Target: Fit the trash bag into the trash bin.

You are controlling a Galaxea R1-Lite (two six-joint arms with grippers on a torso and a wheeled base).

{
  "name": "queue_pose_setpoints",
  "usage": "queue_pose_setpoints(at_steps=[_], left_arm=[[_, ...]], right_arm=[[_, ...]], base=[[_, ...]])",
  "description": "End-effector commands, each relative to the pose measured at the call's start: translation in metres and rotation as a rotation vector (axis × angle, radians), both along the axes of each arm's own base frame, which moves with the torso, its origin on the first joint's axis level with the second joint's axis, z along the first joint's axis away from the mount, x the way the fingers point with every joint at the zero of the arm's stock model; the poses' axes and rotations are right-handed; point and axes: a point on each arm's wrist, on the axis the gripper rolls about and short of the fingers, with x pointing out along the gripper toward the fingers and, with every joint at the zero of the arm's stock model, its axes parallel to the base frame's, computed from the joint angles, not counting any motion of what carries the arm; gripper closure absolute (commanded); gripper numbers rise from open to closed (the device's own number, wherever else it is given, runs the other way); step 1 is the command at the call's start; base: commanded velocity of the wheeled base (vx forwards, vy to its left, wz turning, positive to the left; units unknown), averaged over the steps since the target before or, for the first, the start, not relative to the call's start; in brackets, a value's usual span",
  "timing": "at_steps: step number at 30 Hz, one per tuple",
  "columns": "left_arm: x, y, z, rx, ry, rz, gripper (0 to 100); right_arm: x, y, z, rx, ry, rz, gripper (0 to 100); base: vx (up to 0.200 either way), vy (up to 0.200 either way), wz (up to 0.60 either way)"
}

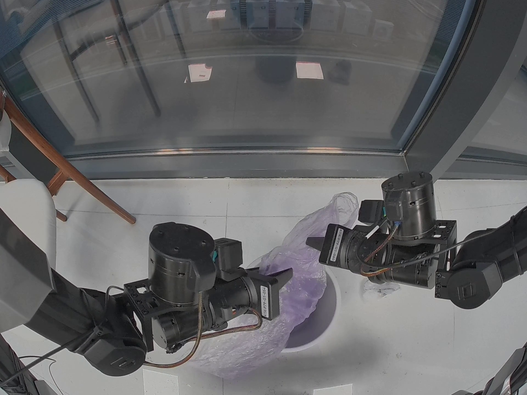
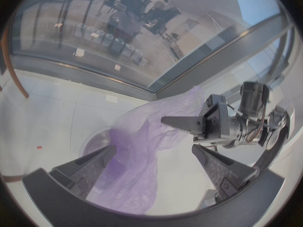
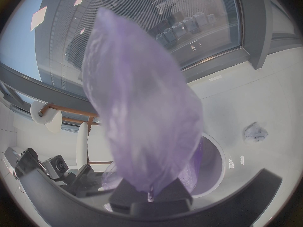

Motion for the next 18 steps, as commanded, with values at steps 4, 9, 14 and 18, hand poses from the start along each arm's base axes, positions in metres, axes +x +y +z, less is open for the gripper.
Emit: queue_pose_setpoints(at_steps=[4, 9, 14, 18], left_arm=[[0.0, 0.01, 0.007, -0.121, 0.079, 0.038, 0], [0.003, 0.04, -0.003, -0.133, 0.152, 0.14, 0], [0.009, 0.069, -0.016, -0.109, 0.206, 0.214, 0], [0.006, 0.075, -0.019, -0.114, 0.231, 0.188, 0]], right_arm=[[-0.001, -0.005, 0.001, 0.006, 0.006, -0.014, 100], [-0.002, -0.007, 0.0, 0.003, 0.007, -0.014, 100], [-0.002, -0.007, -0.002, -0.005, 0.013, -0.012, 100], [-0.002, -0.006, -0.003, -0.008, 0.012, -0.01, 100]], base=[[0.0, 0.0, 0.0], [0.0, 0.0, 0.0], [0.0, 0.0, 0.0], [0.0, 0.0, 0.0]])
